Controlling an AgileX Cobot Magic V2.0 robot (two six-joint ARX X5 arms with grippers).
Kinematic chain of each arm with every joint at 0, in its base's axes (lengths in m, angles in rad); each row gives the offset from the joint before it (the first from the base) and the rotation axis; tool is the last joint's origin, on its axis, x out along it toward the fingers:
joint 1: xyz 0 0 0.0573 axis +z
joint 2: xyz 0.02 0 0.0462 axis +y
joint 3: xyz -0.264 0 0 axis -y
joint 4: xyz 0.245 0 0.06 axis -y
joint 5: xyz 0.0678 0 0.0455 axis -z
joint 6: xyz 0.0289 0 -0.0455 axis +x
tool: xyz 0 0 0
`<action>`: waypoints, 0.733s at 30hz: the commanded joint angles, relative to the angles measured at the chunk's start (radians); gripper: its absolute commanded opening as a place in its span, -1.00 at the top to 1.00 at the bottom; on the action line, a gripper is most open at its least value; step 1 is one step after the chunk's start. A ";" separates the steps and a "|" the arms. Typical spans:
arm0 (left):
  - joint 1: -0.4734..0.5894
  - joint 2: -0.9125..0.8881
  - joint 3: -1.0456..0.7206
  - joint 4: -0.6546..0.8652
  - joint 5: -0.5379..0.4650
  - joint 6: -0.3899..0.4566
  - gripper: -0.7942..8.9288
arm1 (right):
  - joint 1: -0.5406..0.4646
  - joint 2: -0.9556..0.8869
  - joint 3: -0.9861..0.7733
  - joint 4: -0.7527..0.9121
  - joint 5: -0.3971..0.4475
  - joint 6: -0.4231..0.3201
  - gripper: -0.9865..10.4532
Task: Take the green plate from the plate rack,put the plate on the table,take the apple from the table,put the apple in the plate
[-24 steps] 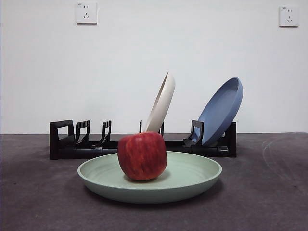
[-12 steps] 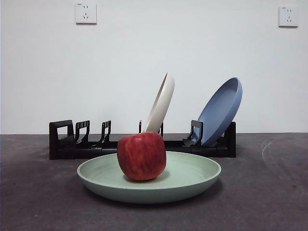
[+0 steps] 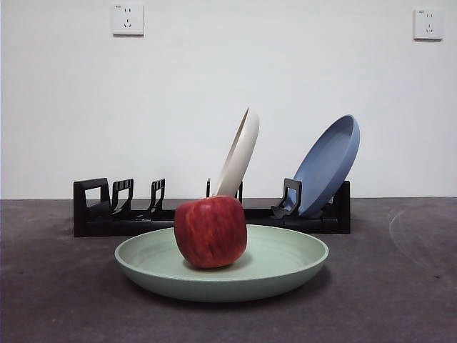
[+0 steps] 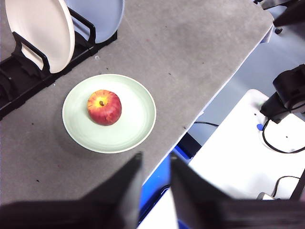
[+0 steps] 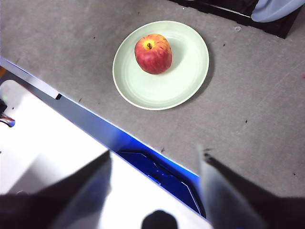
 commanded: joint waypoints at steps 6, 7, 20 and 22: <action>0.000 -0.002 -0.006 -0.006 0.004 0.002 0.85 | 0.000 -0.003 -0.007 -0.024 0.002 0.010 0.86; 0.000 -0.002 -0.006 -0.006 0.004 0.003 0.85 | 0.000 -0.003 -0.007 -0.024 0.002 0.010 0.86; 0.000 0.009 -0.006 -0.025 0.003 0.002 0.84 | 0.000 0.001 -0.007 -0.023 0.011 0.018 0.82; 0.000 0.010 -0.006 -0.024 0.003 0.002 0.84 | 0.000 0.002 -0.007 -0.024 0.026 0.018 0.82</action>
